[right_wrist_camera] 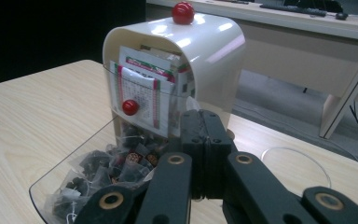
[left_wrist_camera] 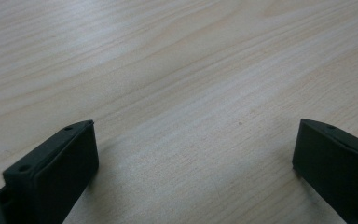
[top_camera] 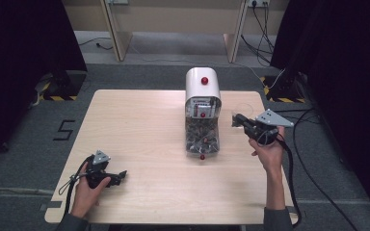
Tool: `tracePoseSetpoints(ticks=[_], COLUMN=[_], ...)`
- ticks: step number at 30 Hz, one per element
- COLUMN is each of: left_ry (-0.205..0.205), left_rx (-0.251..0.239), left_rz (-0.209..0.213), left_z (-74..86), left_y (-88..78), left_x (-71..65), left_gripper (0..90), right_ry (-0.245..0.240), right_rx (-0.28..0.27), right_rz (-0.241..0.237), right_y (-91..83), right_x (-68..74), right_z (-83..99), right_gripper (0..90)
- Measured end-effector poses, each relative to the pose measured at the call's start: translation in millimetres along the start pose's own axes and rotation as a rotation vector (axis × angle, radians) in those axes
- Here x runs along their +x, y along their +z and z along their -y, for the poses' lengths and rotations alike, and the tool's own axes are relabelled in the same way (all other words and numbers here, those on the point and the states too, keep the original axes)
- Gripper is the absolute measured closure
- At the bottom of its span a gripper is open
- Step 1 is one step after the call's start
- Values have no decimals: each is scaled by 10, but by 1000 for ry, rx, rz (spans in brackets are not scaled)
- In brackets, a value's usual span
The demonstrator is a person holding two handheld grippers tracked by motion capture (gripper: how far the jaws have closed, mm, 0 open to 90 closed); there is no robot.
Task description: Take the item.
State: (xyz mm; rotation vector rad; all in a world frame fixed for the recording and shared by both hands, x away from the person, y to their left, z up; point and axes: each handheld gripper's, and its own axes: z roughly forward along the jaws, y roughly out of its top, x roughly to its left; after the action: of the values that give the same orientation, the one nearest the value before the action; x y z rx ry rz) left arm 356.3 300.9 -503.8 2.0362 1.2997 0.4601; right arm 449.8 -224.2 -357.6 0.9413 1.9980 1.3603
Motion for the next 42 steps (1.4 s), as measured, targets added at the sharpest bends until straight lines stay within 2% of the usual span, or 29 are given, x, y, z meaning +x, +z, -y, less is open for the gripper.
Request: tracePoseSetpoints(ticks=[11, 14, 20, 24, 34, 42], left_ry=[0, 0, 0, 0, 0, 1], left_rx=[0, 0, 0, 0, 0, 1], left_rz=[0, 0, 0, 0, 0, 0], left_z=[0, 0, 0, 0, 0, 0], left_y=[0, 0, 0, 0, 0, -1], left_x=[0, 0, 0, 1, 0, 1], left_gripper=[0, 0, 0, 0, 0, 0], right_ry=[13, 39, 32, 32, -9, 8], right_rx=[-11, -15, -12, -6, 39, 51], right_rz=[50, 66, 91, 105, 131, 121], right_y=[-53, -74, -100, -82, 20, 121], right_x=[-189, -276, -401, -487, -653, -749], right_z=[26, 27, 4, -44, -161, -256], right_gripper=[900, 900, 900, 900, 900, 900])
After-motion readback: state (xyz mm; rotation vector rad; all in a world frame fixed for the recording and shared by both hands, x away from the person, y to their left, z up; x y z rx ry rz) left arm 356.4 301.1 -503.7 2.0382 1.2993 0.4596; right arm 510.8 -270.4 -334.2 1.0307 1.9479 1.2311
